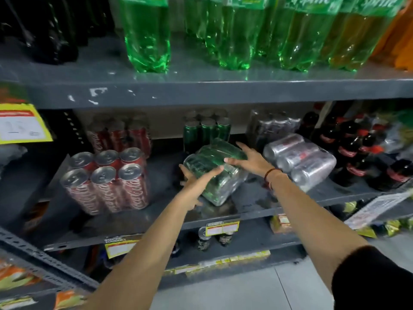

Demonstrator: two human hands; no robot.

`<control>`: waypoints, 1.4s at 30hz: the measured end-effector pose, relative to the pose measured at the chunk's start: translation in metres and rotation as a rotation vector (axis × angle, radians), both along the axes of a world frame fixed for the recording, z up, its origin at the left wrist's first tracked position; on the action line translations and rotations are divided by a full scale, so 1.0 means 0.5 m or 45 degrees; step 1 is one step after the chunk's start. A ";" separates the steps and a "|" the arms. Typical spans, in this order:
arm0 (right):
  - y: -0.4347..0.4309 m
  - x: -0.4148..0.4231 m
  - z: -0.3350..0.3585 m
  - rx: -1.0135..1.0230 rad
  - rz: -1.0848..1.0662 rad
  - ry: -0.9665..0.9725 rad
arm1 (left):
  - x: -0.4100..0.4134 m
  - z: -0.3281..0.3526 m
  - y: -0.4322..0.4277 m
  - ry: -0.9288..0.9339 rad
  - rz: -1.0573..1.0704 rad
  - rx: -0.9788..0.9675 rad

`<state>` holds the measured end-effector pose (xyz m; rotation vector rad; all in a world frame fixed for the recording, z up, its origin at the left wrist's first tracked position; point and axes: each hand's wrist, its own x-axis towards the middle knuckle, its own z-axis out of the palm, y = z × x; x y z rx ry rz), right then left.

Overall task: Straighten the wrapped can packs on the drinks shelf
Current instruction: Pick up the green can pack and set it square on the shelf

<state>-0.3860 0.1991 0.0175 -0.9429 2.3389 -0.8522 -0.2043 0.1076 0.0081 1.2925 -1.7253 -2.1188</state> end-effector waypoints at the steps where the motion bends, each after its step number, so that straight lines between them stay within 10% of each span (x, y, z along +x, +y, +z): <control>1: 0.001 -0.013 -0.001 0.052 0.038 -0.044 | -0.013 -0.002 0.006 0.004 0.015 0.019; 11: -0.052 -0.074 0.020 0.347 0.273 -0.231 | -0.055 -0.032 0.014 0.022 0.195 0.069; 26: 0.081 0.004 -0.097 -0.624 0.002 -0.149 | -0.035 -0.059 -0.002 0.295 -0.204 -0.815; 42: 0.114 0.022 -0.087 -0.775 -0.024 -0.149 | 0.020 -0.082 0.071 0.146 0.040 -1.176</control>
